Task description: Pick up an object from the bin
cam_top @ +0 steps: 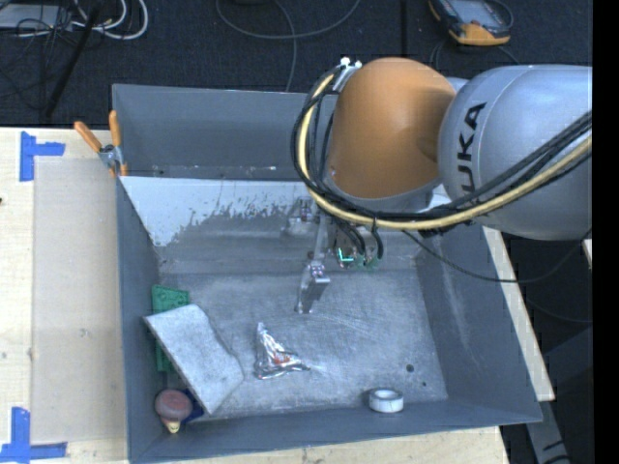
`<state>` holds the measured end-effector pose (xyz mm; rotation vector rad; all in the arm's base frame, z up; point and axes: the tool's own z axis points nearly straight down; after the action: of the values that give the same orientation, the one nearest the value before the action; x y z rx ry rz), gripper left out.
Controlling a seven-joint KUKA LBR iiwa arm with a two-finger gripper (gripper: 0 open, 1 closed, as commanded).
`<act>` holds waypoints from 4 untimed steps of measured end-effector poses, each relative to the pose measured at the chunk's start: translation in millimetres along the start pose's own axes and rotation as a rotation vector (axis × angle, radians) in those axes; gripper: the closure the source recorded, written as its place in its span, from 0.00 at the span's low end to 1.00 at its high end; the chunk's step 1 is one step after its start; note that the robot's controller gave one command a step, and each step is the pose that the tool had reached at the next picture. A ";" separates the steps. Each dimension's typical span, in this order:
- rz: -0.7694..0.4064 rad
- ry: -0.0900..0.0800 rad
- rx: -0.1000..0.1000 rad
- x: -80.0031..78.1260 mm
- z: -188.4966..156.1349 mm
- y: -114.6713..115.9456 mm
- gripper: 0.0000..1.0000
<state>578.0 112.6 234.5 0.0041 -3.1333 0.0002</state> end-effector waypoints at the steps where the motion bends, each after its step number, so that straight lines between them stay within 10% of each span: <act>1: -0.198 0.003 0.002 80.2 131.5 24.0 0.00; 2: -0.238 -0.009 -0.002 46.4 164.4 -28.9 0.00; 3: -0.279 -0.011 0.001 65.1 163.6 8.3 0.00; 4: -0.274 -0.007 0.000 65.3 162.8 7.3 1.00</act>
Offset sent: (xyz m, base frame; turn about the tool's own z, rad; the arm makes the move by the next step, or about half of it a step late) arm -0.0780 0.0237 -0.1262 -0.1974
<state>511.3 119.7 72.3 0.4323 -3.1106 -0.0016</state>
